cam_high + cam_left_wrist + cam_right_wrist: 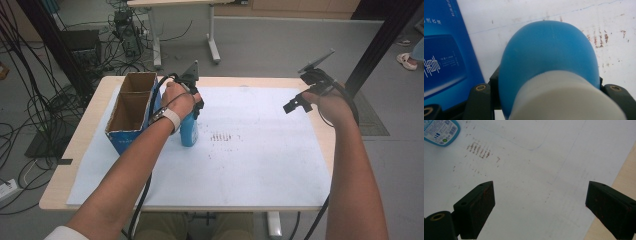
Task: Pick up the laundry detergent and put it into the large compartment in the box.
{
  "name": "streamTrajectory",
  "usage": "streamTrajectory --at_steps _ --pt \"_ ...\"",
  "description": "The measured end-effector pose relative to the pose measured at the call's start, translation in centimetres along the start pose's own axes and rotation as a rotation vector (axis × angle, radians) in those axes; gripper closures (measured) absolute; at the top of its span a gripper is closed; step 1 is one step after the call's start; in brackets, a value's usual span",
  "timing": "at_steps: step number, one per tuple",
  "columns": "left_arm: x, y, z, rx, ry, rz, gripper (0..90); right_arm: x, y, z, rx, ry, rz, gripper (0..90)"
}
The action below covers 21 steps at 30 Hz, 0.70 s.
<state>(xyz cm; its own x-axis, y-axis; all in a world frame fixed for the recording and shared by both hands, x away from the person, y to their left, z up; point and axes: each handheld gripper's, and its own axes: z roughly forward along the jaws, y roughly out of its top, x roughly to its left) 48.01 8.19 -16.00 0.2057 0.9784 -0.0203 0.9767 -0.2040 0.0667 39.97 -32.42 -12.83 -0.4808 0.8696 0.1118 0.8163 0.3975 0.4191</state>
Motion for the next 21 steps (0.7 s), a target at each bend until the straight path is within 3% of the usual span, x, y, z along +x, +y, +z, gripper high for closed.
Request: streamTrajectory --at_steps 7,12,21 --pt "0.2 -0.2 -0.8 -0.013 -0.005 -0.006 39.8 0.0 -0.1 -0.2 -0.003 -0.002 0.0 8.5" --pt "0.0 -0.2 -1.7 -0.019 0.015 -0.004 39.8 0.0 -0.3 -0.3 -0.005 -0.003 0.002 8.5" --pt "0.3 -0.1 -3.5 -0.006 0.015 -0.003 39.7 0.0 -0.2 -0.4 -0.005 -0.003 0.0 8.5"
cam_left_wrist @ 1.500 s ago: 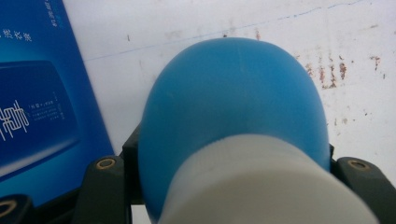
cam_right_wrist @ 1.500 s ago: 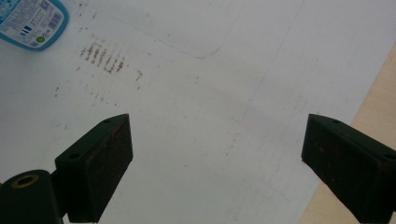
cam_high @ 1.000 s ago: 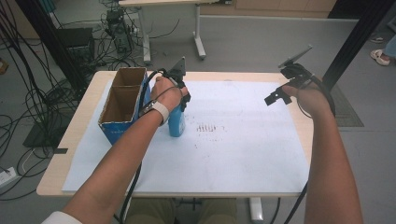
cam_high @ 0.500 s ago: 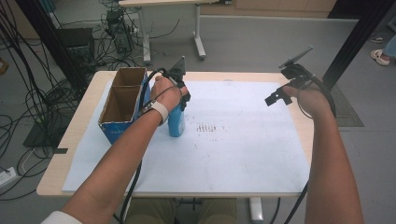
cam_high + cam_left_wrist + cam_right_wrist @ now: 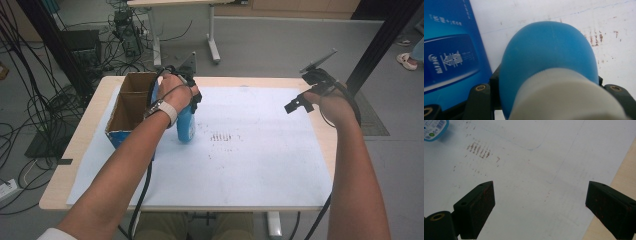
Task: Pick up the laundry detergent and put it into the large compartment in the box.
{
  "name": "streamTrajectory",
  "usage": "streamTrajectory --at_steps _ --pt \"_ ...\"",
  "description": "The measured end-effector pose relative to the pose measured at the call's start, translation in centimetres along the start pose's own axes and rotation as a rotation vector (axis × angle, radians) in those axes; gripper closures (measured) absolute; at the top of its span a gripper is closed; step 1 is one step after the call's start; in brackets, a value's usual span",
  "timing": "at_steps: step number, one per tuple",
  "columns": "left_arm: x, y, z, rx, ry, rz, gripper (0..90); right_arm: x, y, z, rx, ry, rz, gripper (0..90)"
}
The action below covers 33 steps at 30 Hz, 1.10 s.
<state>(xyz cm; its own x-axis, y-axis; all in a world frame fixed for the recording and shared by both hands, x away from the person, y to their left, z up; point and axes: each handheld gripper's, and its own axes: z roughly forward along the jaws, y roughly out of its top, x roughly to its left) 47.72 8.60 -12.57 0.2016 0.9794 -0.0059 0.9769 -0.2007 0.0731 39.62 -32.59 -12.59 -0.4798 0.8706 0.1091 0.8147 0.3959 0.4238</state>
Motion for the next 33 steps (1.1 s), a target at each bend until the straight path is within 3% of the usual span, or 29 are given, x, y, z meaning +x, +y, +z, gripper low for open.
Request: streamTrajectory --at_steps 12,33 --pt "0.1 -0.3 -4.1 -0.015 0.018 -0.007 39.7 0.2 0.1 -0.1 -0.002 0.002 -0.003 8.5" --pt "-0.5 -1.4 -11.0 -0.069 0.006 -0.022 39.6 0.5 0.0 -0.7 -0.015 -0.005 -0.012 8.5"
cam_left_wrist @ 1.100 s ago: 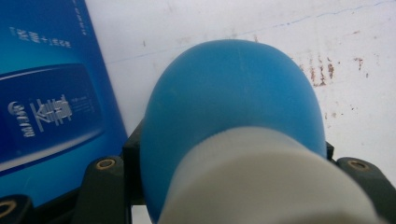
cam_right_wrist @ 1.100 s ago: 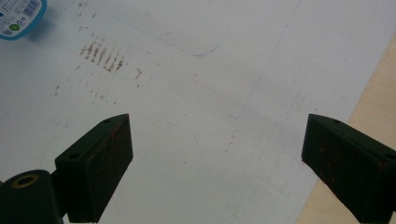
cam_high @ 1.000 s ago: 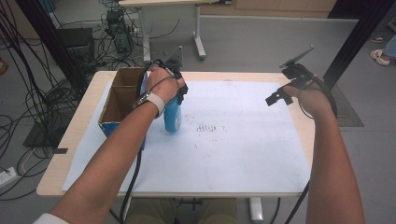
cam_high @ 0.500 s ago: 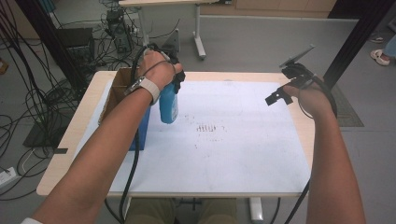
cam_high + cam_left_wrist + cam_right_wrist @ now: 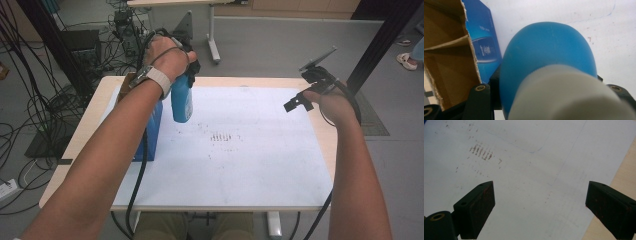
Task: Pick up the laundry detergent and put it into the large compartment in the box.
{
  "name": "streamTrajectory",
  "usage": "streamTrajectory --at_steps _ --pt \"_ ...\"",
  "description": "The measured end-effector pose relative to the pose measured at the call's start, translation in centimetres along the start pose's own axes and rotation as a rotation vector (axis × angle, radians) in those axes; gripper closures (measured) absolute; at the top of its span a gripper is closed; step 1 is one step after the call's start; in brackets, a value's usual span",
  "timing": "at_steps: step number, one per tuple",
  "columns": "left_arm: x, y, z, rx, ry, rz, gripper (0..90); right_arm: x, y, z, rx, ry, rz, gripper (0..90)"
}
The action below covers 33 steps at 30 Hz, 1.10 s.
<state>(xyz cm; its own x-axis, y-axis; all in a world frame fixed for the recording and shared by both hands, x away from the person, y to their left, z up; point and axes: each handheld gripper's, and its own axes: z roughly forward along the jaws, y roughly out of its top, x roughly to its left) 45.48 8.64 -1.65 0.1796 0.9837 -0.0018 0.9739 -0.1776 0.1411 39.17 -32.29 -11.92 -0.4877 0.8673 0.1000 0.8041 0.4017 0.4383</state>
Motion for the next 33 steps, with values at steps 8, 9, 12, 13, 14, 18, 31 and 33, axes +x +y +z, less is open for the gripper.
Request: streamTrajectory --at_steps 8,9,12,13,14,18,31,33 --pt "0.9 -0.5 -2.0 -0.023 -0.008 -0.038 39.6 -0.1 -0.2 -0.2 -0.005 -0.001 0.003 8.5" --pt "1.1 -0.6 -2.2 -0.025 -0.009 -0.046 39.6 0.0 -0.2 -0.3 -0.006 -0.001 0.003 8.5" --pt "1.7 -0.8 -2.6 -0.03 -0.01 -0.071 39.5 0.0 -0.2 -0.4 -0.008 -0.001 0.0 8.5" --pt "1.8 -0.9 -2.7 -0.031 -0.008 -0.076 39.6 0.0 -0.2 -0.4 -0.009 -0.002 -0.002 8.5" --pt "1.9 -0.9 -2.8 -0.03 -0.004 -0.085 39.6 0.0 -0.2 -0.4 -0.01 -0.002 -0.001 8.5" --pt "2.2 -1.0 -3.2 -0.025 0.001 -0.101 39.5 0.1 -0.1 -0.4 -0.011 -0.002 -0.004 8.5" --pt "4.2 -2.1 -6.1 -0.056 -0.01 -0.146 39.5 0.2 0.3 0.0 -0.011 0.004 -0.008 8.5" --pt "4.5 -2.3 -6.6 -0.066 -0.013 -0.155 39.5 0.2 0.3 0.1 -0.011 0.007 -0.009 8.5"
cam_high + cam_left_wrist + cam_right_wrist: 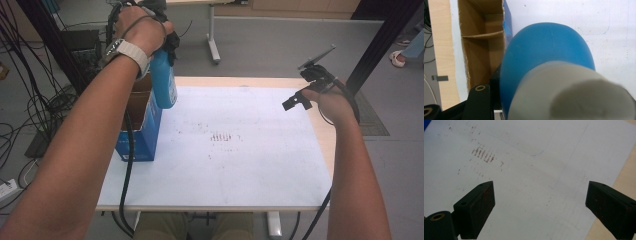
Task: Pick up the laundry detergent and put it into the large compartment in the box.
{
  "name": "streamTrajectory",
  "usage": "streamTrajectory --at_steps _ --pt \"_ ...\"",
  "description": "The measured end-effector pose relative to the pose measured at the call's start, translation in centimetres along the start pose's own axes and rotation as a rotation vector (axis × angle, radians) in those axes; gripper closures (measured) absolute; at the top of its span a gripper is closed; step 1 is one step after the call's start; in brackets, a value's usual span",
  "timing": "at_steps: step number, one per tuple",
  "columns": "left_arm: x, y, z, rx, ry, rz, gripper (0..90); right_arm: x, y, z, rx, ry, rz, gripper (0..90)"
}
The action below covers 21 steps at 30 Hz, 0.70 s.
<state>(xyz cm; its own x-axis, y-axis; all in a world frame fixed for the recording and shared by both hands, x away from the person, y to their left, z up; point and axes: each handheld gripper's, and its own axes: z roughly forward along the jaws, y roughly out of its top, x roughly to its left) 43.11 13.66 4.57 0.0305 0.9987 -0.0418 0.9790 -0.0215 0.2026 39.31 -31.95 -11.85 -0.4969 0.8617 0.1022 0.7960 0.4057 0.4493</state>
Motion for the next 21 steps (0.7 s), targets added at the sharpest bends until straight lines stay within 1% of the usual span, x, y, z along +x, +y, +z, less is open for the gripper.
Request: streamTrajectory --at_steps 5,6,8,10,13,18,21 --pt "0.9 -0.3 -1.0 -0.007 -0.001 -0.018 39.5 0.1 0.0 0.0 0.001 0.0 -0.003 8.5" --pt "1.1 -0.4 -1.2 -0.007 0.003 -0.017 39.5 0.1 0.0 0.0 -0.001 0.001 -0.005 8.5" --pt "1.5 -0.5 -1.5 -0.009 0.006 -0.027 39.5 0.2 0.1 0.0 0.0 0.001 -0.008 8.5" --pt "2.1 -0.5 -1.8 -0.008 -0.003 -0.024 39.4 0.3 0.1 0.0 0.0 0.002 -0.009 8.5" --pt "3.1 -0.7 -2.1 -0.008 -0.016 -0.041 39.4 0.5 0.2 -0.1 -0.001 0.0 -0.013 8.5" --pt "3.9 -0.9 -2.5 -0.007 0.007 -0.061 39.4 0.7 0.4 -0.1 -0.001 0.002 -0.019 8.5" --pt "4.7 -1.0 -2.7 -0.007 0.002 -0.074 39.3 0.8 0.5 -0.1 0.0 0.002 -0.021 8.5"
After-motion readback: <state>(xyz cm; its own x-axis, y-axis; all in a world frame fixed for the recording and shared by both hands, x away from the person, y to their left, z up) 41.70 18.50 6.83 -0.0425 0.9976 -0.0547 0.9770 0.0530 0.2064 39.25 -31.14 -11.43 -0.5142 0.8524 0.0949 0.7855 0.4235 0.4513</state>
